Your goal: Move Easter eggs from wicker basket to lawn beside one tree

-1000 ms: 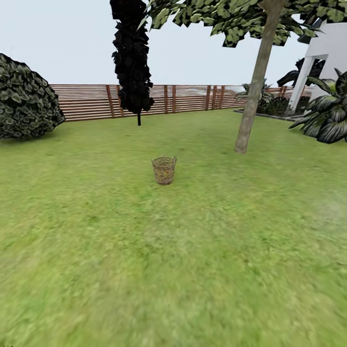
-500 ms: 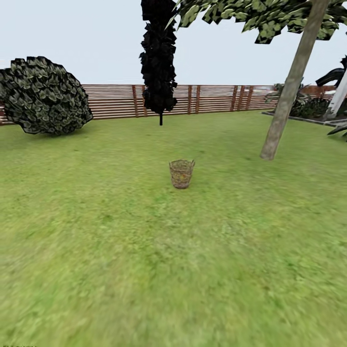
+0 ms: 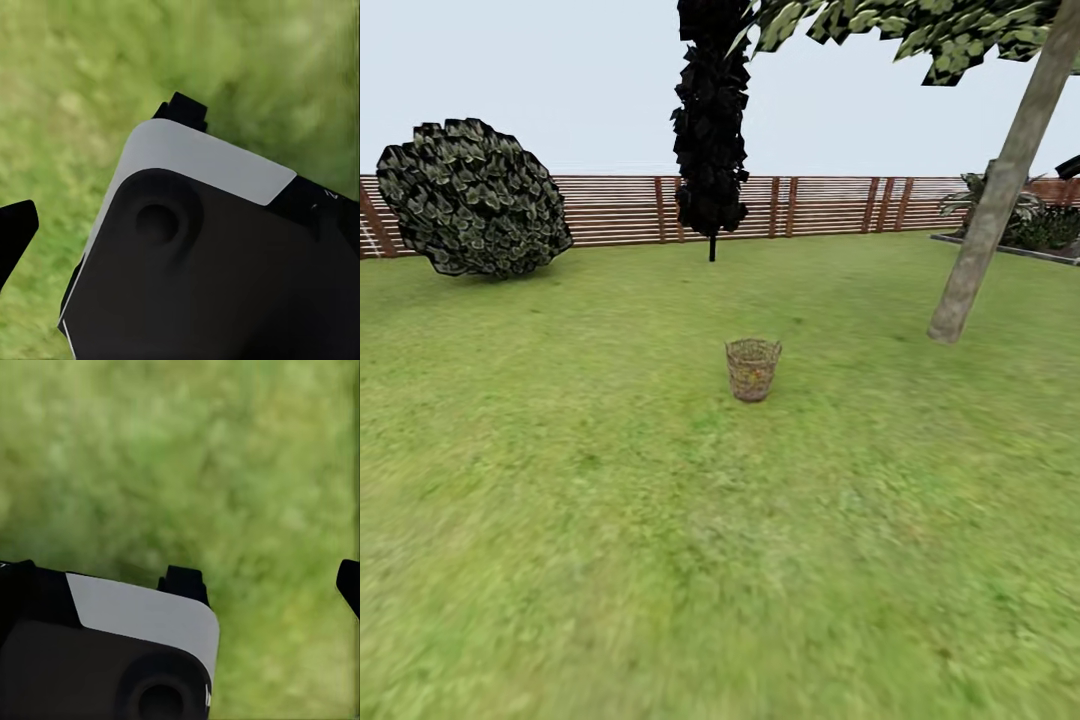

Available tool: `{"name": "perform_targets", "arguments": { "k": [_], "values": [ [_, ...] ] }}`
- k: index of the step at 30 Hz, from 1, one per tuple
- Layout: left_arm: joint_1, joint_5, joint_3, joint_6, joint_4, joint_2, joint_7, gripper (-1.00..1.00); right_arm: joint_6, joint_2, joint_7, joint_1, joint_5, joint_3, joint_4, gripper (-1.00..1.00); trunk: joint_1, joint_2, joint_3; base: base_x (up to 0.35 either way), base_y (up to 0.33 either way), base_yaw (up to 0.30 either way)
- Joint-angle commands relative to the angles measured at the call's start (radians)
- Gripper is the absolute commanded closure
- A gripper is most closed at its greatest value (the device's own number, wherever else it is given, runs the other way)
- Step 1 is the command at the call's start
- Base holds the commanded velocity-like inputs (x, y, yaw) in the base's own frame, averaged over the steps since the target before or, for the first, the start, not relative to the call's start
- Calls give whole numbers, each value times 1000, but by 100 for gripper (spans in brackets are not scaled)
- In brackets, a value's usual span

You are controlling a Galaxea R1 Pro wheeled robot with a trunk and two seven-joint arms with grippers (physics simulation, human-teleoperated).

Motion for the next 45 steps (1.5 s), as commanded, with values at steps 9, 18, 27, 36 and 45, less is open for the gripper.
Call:
{"name": "perform_targets", "arguments": {
  "k": [9, 18, 27, 36, 45],
  "values": [
    [-1, -1, 6, 1, 2, 0, 3, -100, -7, 1, 0, -2, 5, 2, 4, -100, 1, 0, -1, 326, 0, 0],
    [-1, 0, 6, 1, 2, 0, 3, -100, -7, -2, 2, -2, 6, 1, 4, -100, 1, 0, 1, 326, 0, -179],
    [-1, 0, 6, 1, 1, 0, 3, -100, -7, -2, 2, -2, 7, 1, 4, -100, 1, 0, 2, 326, 0, -194],
    [-1, -1, 6, 1, 2, 0, 3, -100, -7, 0, 2, -2, 6, 2, 4, -100, 1, 0, 2, 326, 0, -7],
    [-1, -1, 6, 1, 2, 0, 3, -100, -7, 0, 2, -2, 7, 1, 3, -100, 1, 0, 2, 326, 0, 0]
  ]
}}
